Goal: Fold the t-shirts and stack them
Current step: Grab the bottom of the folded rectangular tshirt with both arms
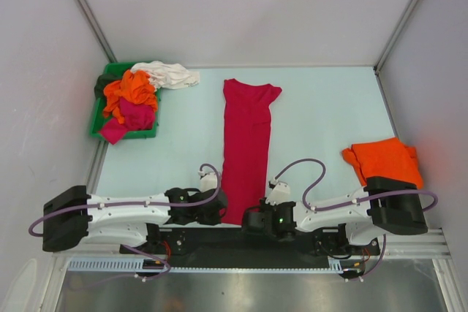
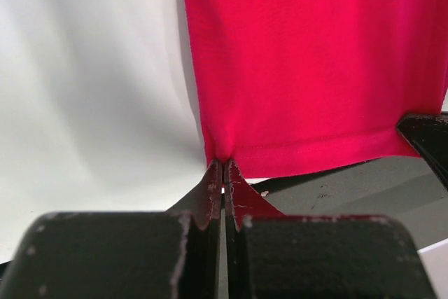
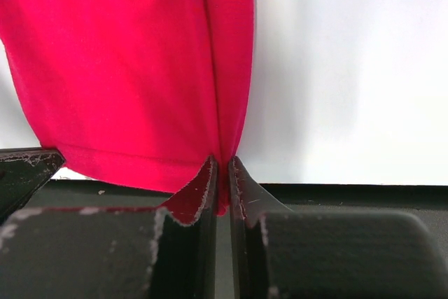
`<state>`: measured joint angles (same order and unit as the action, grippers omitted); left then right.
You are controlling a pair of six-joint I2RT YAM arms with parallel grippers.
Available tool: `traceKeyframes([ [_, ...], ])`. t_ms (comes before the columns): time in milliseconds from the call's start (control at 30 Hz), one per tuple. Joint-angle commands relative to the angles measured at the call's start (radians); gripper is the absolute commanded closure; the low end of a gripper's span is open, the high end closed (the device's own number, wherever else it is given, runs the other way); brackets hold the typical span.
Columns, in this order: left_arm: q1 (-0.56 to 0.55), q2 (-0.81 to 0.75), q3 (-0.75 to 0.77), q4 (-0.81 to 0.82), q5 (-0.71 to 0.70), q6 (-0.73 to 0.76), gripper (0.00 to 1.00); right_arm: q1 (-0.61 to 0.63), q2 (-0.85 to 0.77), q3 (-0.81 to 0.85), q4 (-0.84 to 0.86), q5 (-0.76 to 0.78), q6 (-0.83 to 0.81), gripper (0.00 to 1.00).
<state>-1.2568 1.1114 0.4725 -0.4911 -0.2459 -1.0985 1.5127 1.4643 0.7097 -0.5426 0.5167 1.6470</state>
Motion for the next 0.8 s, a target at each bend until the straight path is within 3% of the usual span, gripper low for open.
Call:
traceKeyframes([
  [0, -0.007, 0.027, 0.008, 0.005, 0.007, -0.011, 1.00, 0.015, 0.042, -0.044, -0.198, -0.044, -0.016, 1.00],
  [367, -0.029, -0.021, 0.149, -0.119, -0.121, 0.038, 1.00, 0.035, 0.031, 0.089, -0.362, 0.100, -0.041, 1.00],
  [767, -0.030, -0.041, 0.219, -0.185, -0.170, 0.066, 1.00, 0.011, -0.028, 0.166, -0.465, 0.190, -0.055, 1.00],
])
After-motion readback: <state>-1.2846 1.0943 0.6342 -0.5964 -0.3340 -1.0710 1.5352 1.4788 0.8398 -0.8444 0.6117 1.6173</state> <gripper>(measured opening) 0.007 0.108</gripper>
